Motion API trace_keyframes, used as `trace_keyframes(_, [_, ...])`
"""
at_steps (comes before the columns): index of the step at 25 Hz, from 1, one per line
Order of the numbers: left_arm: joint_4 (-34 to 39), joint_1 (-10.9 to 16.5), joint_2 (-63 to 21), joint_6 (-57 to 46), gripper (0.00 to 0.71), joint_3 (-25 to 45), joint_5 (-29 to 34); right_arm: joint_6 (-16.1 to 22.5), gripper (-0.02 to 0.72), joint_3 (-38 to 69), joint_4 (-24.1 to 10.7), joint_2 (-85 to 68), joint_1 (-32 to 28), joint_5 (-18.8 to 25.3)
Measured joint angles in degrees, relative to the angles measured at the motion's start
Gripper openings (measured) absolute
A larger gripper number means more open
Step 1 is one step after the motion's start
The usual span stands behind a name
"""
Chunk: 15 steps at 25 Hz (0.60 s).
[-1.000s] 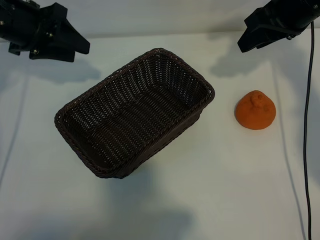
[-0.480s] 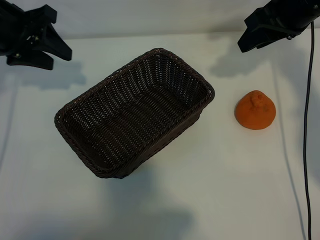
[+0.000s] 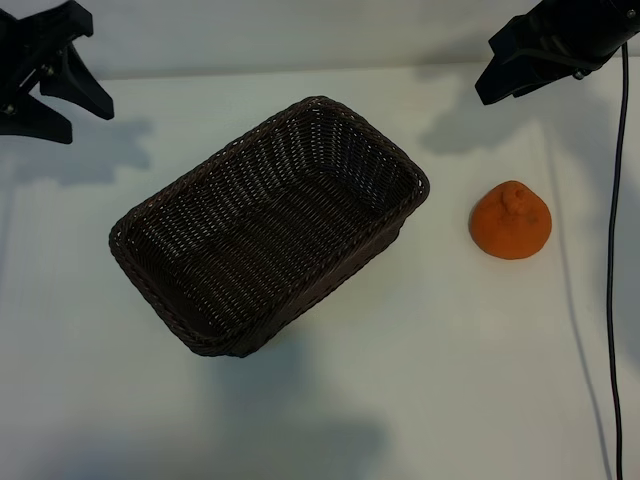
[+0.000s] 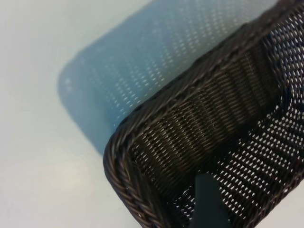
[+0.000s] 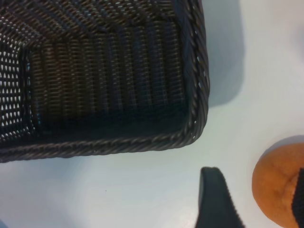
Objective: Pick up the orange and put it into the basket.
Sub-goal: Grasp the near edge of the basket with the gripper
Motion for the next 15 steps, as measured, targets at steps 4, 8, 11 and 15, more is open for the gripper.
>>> trace_keyframes(4, [0.84,0.0,0.0,-2.71,0.506,0.54,0.0,0.0,0.405,0.0,0.0,0.0,0.0,0.01])
trace_keyframes(8, [3.89,0.0,0.0,-3.89,0.506,3.7,0.0,0.0,0.405,0.0,0.0,0.0,0.0,0.01])
trace_keyframes(11, [5.04,0.0,0.0,-4.27,0.506,7.13,0.0,0.0,0.405,0.0,-0.05,0.0,0.0,0.01])
trace_keyframes(15, [3.97,0.0,0.0,-4.45,0.506,10.7,-0.27,-0.03,0.405,0.0,-0.05,0.0,0.0,0.01])
